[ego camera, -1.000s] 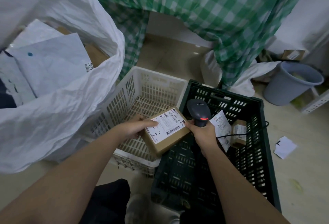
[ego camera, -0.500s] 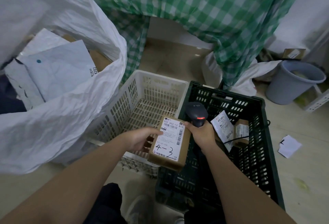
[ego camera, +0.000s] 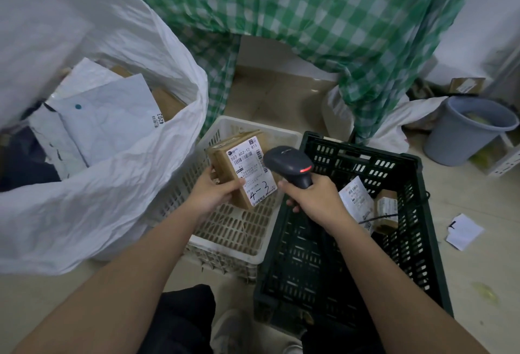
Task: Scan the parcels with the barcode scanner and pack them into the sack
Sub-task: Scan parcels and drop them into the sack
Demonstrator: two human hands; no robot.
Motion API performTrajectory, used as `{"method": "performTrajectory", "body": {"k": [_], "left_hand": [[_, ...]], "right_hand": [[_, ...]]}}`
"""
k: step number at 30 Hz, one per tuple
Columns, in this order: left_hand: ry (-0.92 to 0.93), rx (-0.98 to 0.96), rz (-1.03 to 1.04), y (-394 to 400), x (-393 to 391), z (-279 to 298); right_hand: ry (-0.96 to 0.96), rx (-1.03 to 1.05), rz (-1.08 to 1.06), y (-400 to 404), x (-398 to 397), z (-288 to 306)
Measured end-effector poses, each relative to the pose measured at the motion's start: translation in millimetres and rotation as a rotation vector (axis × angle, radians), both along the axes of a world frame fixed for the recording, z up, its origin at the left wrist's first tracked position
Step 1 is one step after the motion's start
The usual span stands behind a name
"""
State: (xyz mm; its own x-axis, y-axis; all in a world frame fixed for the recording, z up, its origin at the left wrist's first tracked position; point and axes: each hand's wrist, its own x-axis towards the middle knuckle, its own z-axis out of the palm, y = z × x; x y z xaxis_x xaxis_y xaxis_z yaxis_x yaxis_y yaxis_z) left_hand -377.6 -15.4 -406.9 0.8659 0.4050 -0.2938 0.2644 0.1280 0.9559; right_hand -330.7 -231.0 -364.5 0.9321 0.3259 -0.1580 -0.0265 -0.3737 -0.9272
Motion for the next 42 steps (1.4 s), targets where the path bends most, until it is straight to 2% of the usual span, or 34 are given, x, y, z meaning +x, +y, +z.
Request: {"method": "performTrajectory", "body": {"k": [3, 13, 19, 23, 27, 35, 39, 42], "left_hand": [[-0.018, 0.005, 0.023, 1, -3, 2], [-0.015, 0.015, 0.015, 1, 0, 0], [-0.018, 0.085, -0.065, 0, -11, 17], [-0.083, 0.153, -0.065, 1, -34, 48], [-0.201, 0.225, 0.020, 15, -75, 85], [-0.303, 0.325, 0.365, 94, -168, 142], [-0.323, 0.354, 0.507, 141, -200, 149], [-0.317, 0.423, 0.578, 174, -211, 150]], "right_hand": [[-0.020, -0.110, 0.094, -8, -8, 9], [-0.056, -0.178, 0.160, -15, -12, 14], [-0.108, -0.025, -0.014, -8, -5, 15], [-0.113, 0.199, -0.219, 21, -7, 33], [-0.090, 0.362, -0.256, 51, -28, 58], [-0.182, 0.271, -0.041, 123, -77, 91], [-0.241, 0.170, -0.049, 173, -83, 88], [-0.174, 0.102, -0.089, 198, -85, 89]]}}
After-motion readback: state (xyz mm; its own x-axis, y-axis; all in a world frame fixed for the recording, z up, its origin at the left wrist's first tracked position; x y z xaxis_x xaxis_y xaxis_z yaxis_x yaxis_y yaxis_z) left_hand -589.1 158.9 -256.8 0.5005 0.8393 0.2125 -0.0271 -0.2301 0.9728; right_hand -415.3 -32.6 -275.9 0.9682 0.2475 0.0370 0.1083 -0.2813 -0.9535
